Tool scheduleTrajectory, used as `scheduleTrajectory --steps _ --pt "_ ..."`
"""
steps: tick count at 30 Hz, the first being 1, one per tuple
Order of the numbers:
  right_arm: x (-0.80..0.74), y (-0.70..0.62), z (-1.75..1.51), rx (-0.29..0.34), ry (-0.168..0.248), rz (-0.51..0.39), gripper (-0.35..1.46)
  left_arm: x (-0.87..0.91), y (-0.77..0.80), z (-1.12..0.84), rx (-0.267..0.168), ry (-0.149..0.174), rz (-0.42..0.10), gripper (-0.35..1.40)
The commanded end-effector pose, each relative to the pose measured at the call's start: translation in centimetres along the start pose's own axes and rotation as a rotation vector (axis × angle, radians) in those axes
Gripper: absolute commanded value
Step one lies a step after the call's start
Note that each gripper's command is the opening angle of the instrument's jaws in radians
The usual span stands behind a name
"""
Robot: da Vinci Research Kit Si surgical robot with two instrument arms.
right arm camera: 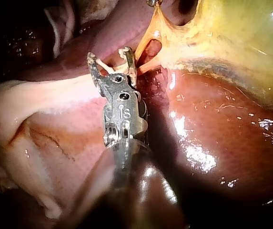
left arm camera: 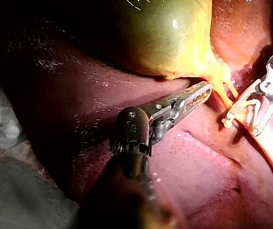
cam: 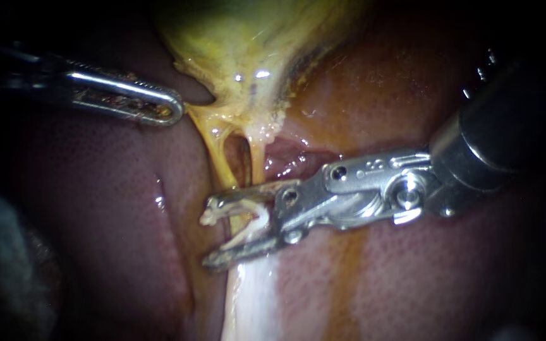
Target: Clipping second clip left tube
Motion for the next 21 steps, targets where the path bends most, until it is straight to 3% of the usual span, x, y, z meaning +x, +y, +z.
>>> scheduleTrajectory --steps 1,13,21 --pt "0.00 -0.01 -0.01 0.000 -0.003 0.000 0.49 0.00 0.00 0.00 0.000 0.000 0.000 -0.35" --pt "0.14 -0.08 -0.26 0.013 0.035 0.010 0.49 -0.01 0.00 -0.01 -0.001 0.000 0.001 -0.35" --pt "0.15 -0.11 -0.54 0.010 0.065 0.017 0.49 -0.01 0.00 -0.02 -0.001 0.000 0.001 -0.35"
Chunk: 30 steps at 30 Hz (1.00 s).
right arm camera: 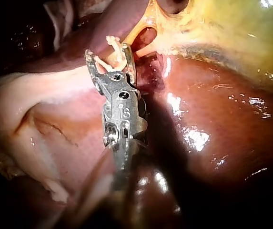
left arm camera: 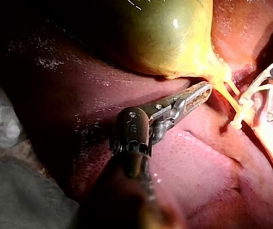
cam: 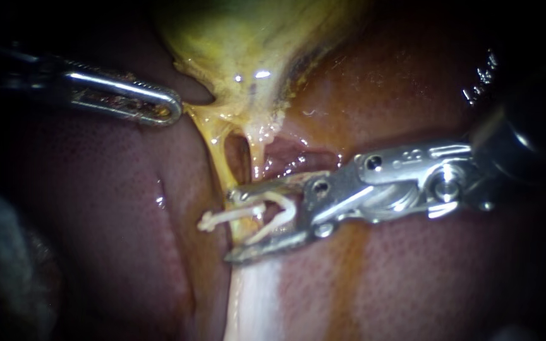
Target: Clipping second clip left tube
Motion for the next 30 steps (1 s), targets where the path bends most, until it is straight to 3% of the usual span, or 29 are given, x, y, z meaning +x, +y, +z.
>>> scheduleTrajectory --steps 1,14,26,30 --pt "0.00 0.00 -0.02 0.002 0.004 0.007 0.49 0.00 0.00 0.00 -0.001 0.000 0.000 -0.35" --pt "0.00 0.07 -0.03 0.000 0.029 0.028 0.49 0.00 0.00 0.00 -0.001 0.000 0.000 -0.35" --pt "-0.38 0.21 0.17 -0.008 0.028 0.125 0.50 0.00 0.00 -0.01 -0.001 0.000 0.000 -0.35" --pt "-0.44 0.27 0.22 -0.011 0.030 0.153 0.50 0.00 0.00 0.00 -0.001 0.000 0.000 -0.35"
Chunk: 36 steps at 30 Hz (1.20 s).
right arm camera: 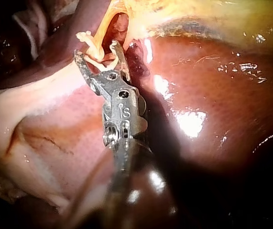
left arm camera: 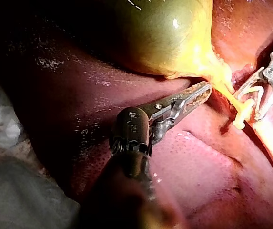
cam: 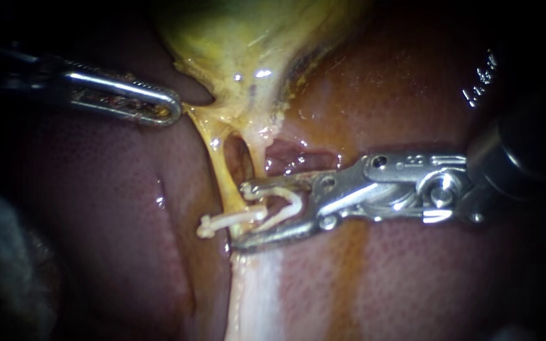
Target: Clipping second clip left tube
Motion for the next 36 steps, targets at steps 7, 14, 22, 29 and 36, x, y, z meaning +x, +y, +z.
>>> scheduleTrajectory --steps 7,14,22,29,36 --pt "0.06 0.04 0.10 0.005 0.023 0.045 0.50 0.00 0.00 0.00 0.000 0.000 0.000 -0.35" --pt "0.13 0.01 0.20 0.012 0.029 0.070 0.50 -0.01 0.00 0.01 0.001 0.000 0.000 -0.35" --pt "0.20 -0.01 0.30 0.018 0.042 0.090 0.50 -0.01 0.00 0.02 0.002 0.001 0.000 -0.35" --pt "0.23 -0.03 0.36 0.027 0.050 0.096 0.50 -0.01 -0.01 0.03 0.002 0.001 0.001 -0.35" --pt "0.30 -0.14 0.39 0.074 0.087 0.114 0.50 -0.01 -0.01 0.03 0.002 0.001 0.001 -0.35"
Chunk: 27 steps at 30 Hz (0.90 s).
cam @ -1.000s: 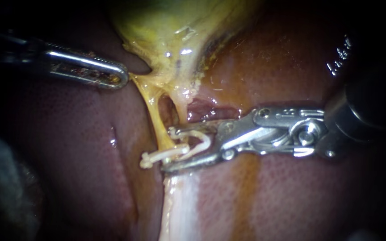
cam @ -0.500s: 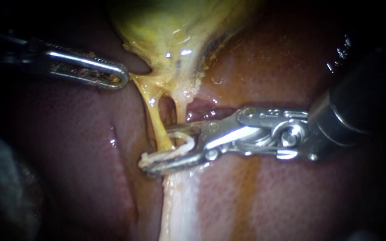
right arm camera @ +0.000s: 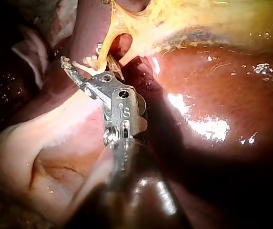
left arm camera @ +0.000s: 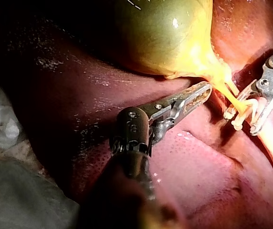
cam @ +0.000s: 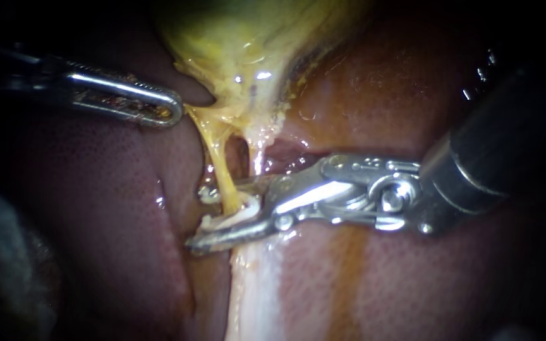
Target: Clipping second clip left tube
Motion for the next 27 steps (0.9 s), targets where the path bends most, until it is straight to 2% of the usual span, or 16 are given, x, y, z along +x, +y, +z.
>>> scheduleTrajectory --steps 1,8,11,17,20,23,27 --pt "0.03 -0.04 -0.01 0.009 0.005 0.006 0.50 0.00 0.00 0.00 0.000 0.000 0.000 -0.35" --pt "0.21 -0.28 0.01 0.070 0.040 0.011 0.49 0.00 0.00 0.00 0.000 0.000 0.000 -0.35" --pt "0.28 -0.36 0.01 0.097 0.037 0.007 0.47 0.00 0.00 0.00 0.000 0.000 0.000 -0.35" --pt "0.28 -0.39 0.02 0.117 0.027 -0.001 0.45 0.00 0.00 0.00 0.000 0.000 0.000 -0.35" --pt "0.28 -0.40 0.00 0.118 0.025 0.023 0.41 0.00 0.00 0.00 0.000 0.000 0.000 -0.35" --pt "0.29 -0.41 -0.05 0.120 0.021 0.071 0.31 0.00 0.00 0.00 0.000 0.000 0.000 -0.35" --pt "0.32 -0.42 -0.08 0.120 0.018 0.085 0.19 0.00 0.00 0.00 0.000 0.000 0.000 -0.35"
